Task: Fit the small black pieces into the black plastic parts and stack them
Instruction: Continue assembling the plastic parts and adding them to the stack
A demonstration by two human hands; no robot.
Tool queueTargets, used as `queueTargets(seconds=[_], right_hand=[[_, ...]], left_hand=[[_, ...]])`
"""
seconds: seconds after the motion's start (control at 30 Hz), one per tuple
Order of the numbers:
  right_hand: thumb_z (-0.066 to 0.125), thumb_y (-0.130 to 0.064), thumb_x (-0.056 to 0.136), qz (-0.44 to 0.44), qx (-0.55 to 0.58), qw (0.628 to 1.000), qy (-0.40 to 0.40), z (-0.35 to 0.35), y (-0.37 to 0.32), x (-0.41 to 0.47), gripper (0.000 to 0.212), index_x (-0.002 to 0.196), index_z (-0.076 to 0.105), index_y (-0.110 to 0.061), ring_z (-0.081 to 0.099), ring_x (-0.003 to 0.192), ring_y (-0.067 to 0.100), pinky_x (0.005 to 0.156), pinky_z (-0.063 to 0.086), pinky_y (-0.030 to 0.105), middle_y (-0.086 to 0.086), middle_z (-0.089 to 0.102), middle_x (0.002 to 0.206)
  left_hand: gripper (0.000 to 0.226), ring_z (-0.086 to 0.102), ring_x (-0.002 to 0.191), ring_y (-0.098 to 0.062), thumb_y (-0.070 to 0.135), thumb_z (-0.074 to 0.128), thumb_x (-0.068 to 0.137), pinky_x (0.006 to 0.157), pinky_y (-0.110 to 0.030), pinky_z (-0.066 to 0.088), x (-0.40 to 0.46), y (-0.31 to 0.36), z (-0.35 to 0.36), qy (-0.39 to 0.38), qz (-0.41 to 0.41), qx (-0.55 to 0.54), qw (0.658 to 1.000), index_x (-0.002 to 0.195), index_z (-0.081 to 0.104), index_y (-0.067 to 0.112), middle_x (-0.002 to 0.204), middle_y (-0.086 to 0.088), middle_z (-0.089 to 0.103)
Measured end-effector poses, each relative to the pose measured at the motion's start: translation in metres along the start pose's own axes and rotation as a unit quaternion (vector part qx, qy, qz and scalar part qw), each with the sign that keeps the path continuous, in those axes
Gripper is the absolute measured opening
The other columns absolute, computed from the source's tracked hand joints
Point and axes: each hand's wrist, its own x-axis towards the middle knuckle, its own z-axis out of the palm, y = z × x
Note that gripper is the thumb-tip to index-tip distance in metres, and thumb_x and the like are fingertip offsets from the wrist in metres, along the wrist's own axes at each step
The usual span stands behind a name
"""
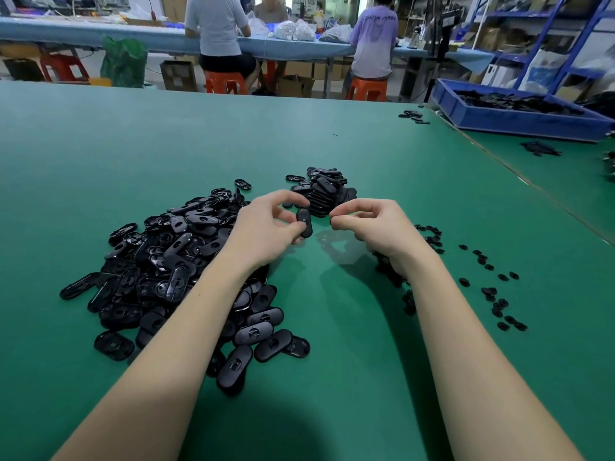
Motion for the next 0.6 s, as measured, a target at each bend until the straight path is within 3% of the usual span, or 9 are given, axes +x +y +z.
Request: queueTargets(seconds=[0.17,0.3,0.43,0.6], right_hand=[[0.082,-0.02,0.08,0.023,0.013,0.999,-0.021,-0.002,-0.003,-0.003,0.008,0.079,0.076,-0.026,0.038,0.059,0.01,0.044,0.029,0.016,-0.004,0.061,0.073],[0.081,-0.024,0.081,0.04,0.006,0.999,-0.031,0.001,-0.003,-0.002,0.006,0.077,0.079,-0.028,0.043,0.068,0.011,0.042,0.031,0.014,-0.009,0.062,0.072],[0.08,-0.024,0.077,0.054,-0.007,0.998,-0.034,0.007,-0.002,-0.001,0.003,0.078,0.081,-0.027,0.044,0.07,0.011,0.042,0.03,0.015,-0.011,0.065,0.07],[0.081,-0.023,0.076,0.05,-0.014,0.998,-0.018,0.012,0.0,0.0,0.005,0.074,0.078,-0.026,0.041,0.06,0.009,0.041,0.027,0.015,-0.01,0.055,0.061]], left_hand=[[0.02,0.073,0.066,-0.01,0.009,0.072,0.084,0.068,-0.022,0.057,-0.003,0.001,0.002,-0.01,-0.001,0.006,1.0,0.095,0.07,0.026,0.073,0.004,0.076],[0.018,0.073,0.075,-0.008,0.016,0.073,0.083,0.083,-0.034,0.059,-0.002,0.0,0.002,-0.014,0.005,0.022,1.0,0.096,0.066,0.026,0.072,0.006,0.076],[0.019,0.074,0.078,-0.015,0.013,0.073,0.084,0.086,-0.04,0.059,-0.003,0.002,0.001,-0.039,-0.005,-0.006,0.999,0.097,0.064,0.023,0.075,0.004,0.077],[0.028,0.075,0.079,-0.009,0.0,0.076,0.081,0.077,-0.024,0.052,-0.002,0.004,0.001,-0.073,-0.011,-0.035,0.997,0.099,0.067,0.019,0.083,0.003,0.078]])
